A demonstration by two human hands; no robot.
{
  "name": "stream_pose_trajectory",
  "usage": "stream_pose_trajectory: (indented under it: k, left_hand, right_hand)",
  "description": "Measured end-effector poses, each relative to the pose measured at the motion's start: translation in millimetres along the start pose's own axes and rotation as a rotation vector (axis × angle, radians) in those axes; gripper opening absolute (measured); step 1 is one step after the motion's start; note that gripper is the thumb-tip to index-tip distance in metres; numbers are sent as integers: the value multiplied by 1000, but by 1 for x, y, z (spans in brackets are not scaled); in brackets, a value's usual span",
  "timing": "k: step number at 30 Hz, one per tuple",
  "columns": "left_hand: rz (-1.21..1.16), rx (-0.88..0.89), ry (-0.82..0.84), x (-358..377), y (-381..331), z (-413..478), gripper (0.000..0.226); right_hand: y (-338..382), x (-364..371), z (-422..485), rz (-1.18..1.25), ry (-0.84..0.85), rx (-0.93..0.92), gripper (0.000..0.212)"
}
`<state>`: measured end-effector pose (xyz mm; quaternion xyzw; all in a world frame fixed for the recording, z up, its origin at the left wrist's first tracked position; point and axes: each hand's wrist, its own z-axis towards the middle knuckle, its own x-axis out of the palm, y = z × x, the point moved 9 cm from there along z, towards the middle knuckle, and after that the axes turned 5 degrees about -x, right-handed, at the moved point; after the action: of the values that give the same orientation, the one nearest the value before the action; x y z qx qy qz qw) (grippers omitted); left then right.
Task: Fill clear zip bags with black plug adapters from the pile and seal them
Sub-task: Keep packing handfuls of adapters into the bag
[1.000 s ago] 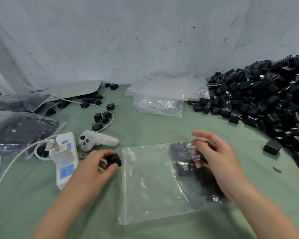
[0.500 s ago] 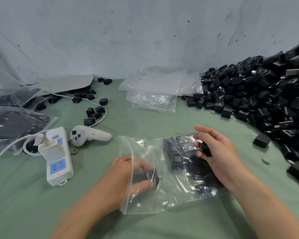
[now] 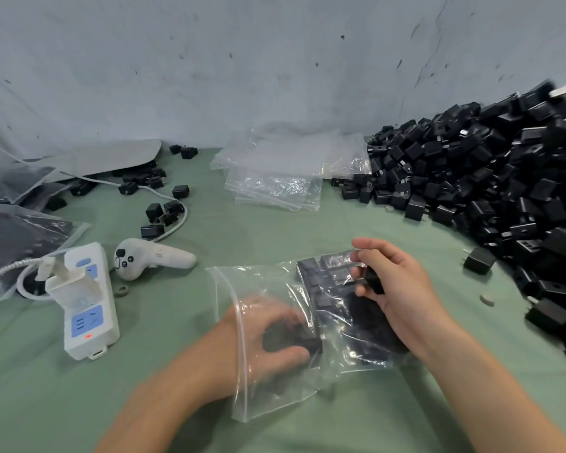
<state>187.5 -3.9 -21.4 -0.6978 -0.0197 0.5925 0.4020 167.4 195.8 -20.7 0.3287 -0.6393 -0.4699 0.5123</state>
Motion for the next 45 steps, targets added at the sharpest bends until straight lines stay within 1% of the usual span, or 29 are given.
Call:
stream_pose_trajectory:
  k: [1, 3, 5, 8, 10, 13, 17, 20, 24, 27, 29, 33, 36, 39, 42, 45]
  left_hand:
    - [-17, -3, 21, 1, 1, 0, 31]
    - [-107, -66, 112, 0, 8, -1, 31]
    - [-127, -134, 207, -6, 18, -7, 37]
    - [-189, -249, 193, -27, 37, -12, 51]
    - [-215, -234, 179, -28, 37, -13, 51]
    - [-183, -201, 141, -19, 32, -11, 43]
    - [-289, -193, 113, -13, 32, -8, 43]
    - [-269, -118, 115, -11, 23, -3, 36]
    - [-301, -72, 143, -2, 16, 5, 32]
    - [-319, -25, 185, 5, 8, 6, 39]
    - [-372, -47, 219, 11, 12, 7, 31]
    - [-289, -78, 167, 13, 24, 13, 37]
    - [-308, -96, 160, 19, 25, 18, 34]
    - [-255, -122, 131, 21, 30, 22, 39]
    - [-141, -122, 99, 18, 28, 24, 40]
    - [-20, -127, 61, 14, 21, 26, 48]
  right_hand:
    - [0, 0, 0, -2, 1, -3, 18]
    - [0, 0, -1, -16, 3, -9, 18]
    - [-1, 0, -2, -32, 13, -8, 18]
    - [-2, 1, -2, -37, 22, -3, 17]
    - [-1, 1, -2, -39, 26, -5, 17]
    - [-1, 2, -1, -46, 33, -10, 17]
    - [-3, 2, -1, -57, 39, -15, 18]
    - [-3, 3, 0, -76, 50, -22, 19]
    - [-3, 3, 0, -71, 48, -26, 19]
    - [-3, 3, 1, -71, 46, -30, 19]
    - [-3, 3, 1, -75, 52, -32, 19]
    - [-4, 4, 1, -78, 52, -38, 21]
    - [-3, 4, 1, -79, 53, -44, 24]
    - [-3, 4, 0, -83, 56, -46, 24]
    - [-3, 4, 1, -80, 51, -46, 22]
    - [-3, 4, 1, -80, 47, -47, 20]
